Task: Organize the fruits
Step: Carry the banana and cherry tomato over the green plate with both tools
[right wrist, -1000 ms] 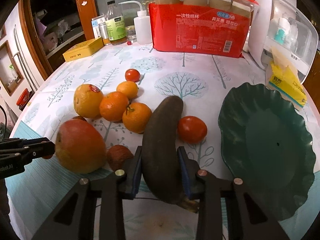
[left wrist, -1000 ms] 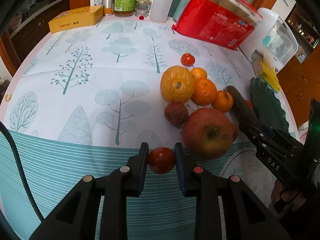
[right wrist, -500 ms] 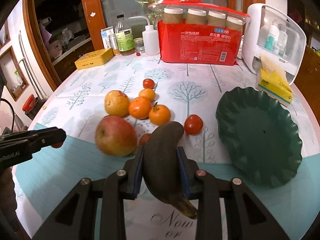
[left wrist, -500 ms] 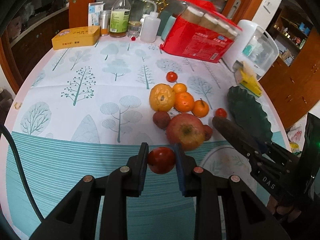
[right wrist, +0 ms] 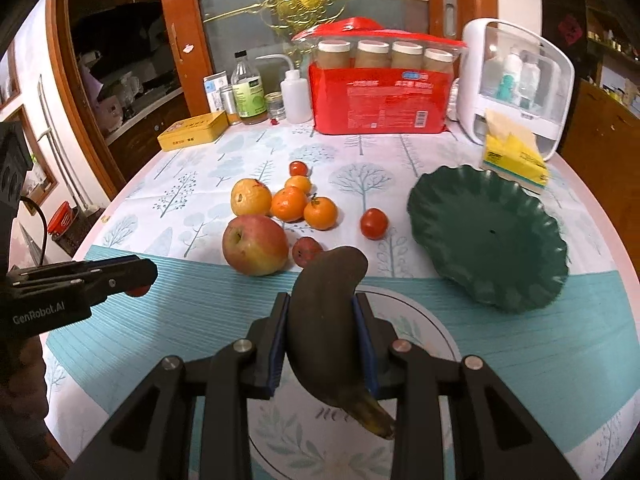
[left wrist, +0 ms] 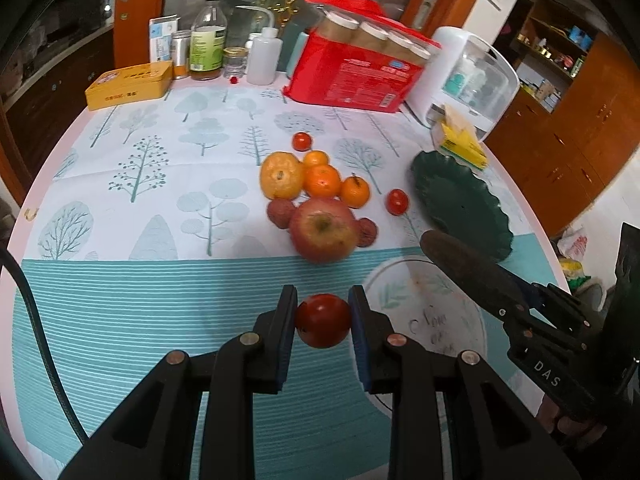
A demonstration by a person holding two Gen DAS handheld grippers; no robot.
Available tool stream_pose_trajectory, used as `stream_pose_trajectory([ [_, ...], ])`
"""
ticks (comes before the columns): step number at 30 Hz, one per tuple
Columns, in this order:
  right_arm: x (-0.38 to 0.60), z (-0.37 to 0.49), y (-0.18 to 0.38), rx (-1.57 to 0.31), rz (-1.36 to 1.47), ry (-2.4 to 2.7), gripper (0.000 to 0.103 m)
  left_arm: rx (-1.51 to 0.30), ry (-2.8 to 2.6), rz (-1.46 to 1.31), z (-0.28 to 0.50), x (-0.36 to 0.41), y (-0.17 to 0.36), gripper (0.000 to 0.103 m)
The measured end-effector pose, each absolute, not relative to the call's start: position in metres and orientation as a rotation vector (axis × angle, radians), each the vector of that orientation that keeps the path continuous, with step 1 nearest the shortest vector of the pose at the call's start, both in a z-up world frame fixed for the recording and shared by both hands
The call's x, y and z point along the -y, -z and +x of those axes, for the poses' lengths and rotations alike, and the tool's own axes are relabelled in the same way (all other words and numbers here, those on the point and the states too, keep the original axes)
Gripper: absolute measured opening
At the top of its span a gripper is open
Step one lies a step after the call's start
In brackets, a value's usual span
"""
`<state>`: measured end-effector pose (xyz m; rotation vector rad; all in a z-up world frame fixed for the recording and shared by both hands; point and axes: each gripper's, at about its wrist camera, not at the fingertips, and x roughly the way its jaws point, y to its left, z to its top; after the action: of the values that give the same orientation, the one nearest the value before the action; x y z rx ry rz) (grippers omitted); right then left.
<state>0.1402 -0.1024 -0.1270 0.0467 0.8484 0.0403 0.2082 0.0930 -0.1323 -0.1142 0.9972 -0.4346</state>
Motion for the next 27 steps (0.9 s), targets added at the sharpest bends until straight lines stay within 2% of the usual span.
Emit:
stream_pose_trajectory([
  [13,0.159,0.119,0.100,-0.804,0.065,0.057,0.031,-0.926,0.503,-0.097,0.205,-0.047,0.102,0.024],
  [27,0.240,0.149,0.088,-0.775,0.036,-0.026,0.031,-0.909,0.444,-0.104,0.223,0.044,0.094,0.024],
])
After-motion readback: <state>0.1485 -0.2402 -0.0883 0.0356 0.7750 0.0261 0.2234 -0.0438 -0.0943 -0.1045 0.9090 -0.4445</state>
